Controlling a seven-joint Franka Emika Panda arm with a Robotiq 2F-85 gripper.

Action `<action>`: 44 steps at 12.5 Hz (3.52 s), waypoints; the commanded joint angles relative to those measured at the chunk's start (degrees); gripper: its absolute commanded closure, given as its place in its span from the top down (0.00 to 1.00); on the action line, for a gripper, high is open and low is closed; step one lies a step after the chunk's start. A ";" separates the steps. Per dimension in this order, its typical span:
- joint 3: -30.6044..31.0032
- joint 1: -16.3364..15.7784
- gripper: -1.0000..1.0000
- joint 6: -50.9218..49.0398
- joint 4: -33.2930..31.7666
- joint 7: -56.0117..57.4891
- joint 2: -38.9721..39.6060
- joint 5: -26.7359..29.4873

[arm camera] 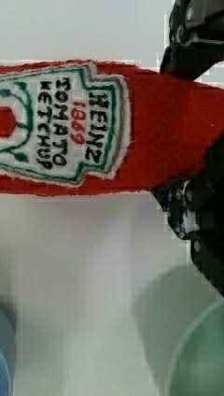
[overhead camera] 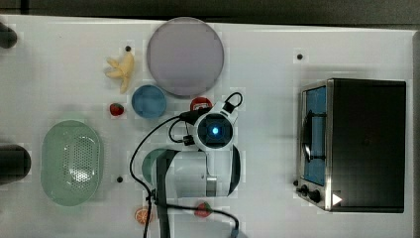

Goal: Pick Ketchup from the table and place it in strainer.

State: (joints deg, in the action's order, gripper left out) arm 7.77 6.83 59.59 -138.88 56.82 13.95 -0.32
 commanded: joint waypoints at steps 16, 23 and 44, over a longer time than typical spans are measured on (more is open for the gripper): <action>30.76 -2.80 0.60 -22.20 8.85 -46.24 -19.06 2.39; 37.37 -3.33 0.60 -6.47 8.88 -60.22 -4.70 2.09; 27.92 6.28 1.00 -36.73 23.80 -62.27 -17.39 4.16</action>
State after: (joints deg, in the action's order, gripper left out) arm 38.61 9.04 24.23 -114.82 -4.93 -4.61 1.97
